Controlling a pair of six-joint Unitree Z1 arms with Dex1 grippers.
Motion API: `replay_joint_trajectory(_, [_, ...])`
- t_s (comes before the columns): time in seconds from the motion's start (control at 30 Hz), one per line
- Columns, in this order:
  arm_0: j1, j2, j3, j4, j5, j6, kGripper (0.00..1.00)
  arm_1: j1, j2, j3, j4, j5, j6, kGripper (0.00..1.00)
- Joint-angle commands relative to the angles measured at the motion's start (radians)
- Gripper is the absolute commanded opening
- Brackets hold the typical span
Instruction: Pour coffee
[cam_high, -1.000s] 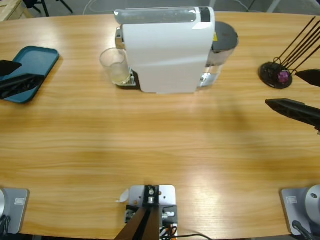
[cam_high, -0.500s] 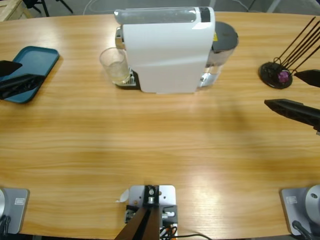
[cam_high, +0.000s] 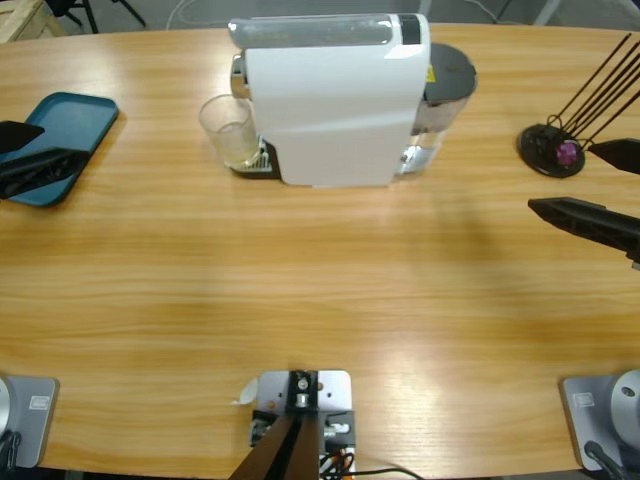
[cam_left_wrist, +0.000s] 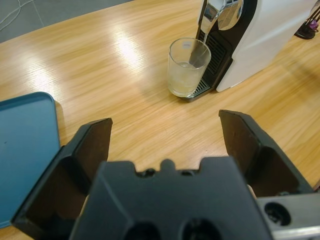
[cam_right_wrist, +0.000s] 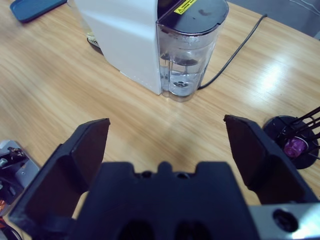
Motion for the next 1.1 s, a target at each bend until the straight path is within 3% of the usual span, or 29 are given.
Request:
replay_joint_trajectory(0.03, [-0.002, 0.024, 0.035, -0.012, -0.017, 0.01, 0.928, -0.018, 0.024, 0.041, -0.01, -0.002, -0.011, 1.0])
replay_joint_trajectory(1.1, [-0.002, 0.028, 0.035, -0.012, -0.017, 0.01, 0.927, -0.019, 0.039, 0.041, -0.014, -0.003, -0.011, 1.0])
